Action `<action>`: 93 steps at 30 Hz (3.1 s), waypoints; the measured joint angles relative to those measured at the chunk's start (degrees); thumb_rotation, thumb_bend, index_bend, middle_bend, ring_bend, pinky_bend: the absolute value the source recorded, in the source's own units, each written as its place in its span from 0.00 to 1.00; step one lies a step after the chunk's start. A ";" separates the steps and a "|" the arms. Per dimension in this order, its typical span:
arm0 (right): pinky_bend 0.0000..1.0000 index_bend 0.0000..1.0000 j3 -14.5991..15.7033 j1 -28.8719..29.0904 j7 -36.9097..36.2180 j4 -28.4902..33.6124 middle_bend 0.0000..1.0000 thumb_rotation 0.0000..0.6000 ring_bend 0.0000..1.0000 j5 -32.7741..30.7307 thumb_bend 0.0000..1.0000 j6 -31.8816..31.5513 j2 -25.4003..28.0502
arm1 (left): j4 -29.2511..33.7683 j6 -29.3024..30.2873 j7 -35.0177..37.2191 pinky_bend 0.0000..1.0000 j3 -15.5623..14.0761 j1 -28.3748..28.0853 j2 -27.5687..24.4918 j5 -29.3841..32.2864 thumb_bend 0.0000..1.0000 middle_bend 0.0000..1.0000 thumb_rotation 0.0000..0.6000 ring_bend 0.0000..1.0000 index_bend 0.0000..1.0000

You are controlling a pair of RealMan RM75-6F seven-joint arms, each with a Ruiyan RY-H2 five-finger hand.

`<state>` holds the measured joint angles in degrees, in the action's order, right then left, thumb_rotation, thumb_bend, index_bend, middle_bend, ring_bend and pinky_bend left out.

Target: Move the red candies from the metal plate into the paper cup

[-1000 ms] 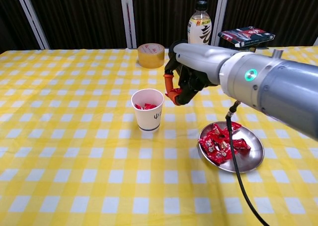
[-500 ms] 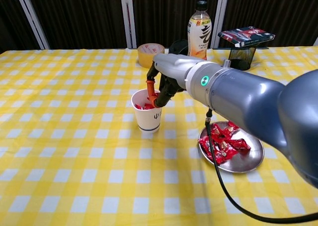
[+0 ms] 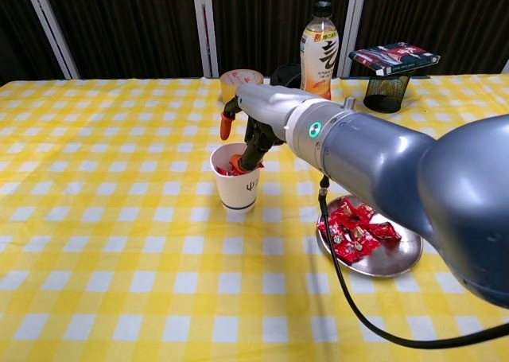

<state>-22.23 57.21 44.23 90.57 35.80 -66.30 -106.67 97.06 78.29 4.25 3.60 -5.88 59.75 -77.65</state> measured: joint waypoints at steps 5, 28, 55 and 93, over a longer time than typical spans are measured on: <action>0.90 0.35 0.61 -0.38 -0.05 1.98 0.89 1.00 0.90 0.80 0.46 -1.24 0.87 | -0.02 0.08 0.02 0.00 0.03 0.04 0.03 0.05 0.05 0.00 1.00 0.00 0.00; 0.90 0.34 14.98 -11.27 1.88 17.97 0.89 1.00 0.90 6.20 0.37 -11.10 12.39 | -0.74 2.77 -1.23 0.00 -0.19 0.76 1.06 -1.84 0.05 0.00 1.00 0.00 0.00; 0.90 0.43 19.17 -18.96 -0.82 9.89 0.89 1.00 0.90 7.61 0.36 -9.87 12.41 | -1.16 4.21 -2.44 0.00 -0.10 1.41 1.90 -2.20 0.05 0.00 1.00 0.00 0.00; 0.90 0.54 17.59 -22.60 -3.18 6.26 0.89 1.00 0.90 9.79 0.55 -5.88 11.17 | -0.91 4.02 -2.31 0.00 -0.08 1.48 1.84 -2.24 0.05 0.00 1.00 0.00 0.00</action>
<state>-4.63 34.61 41.05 96.82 45.59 -72.17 -95.50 96.14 82.31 1.94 3.52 -4.40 61.59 -79.88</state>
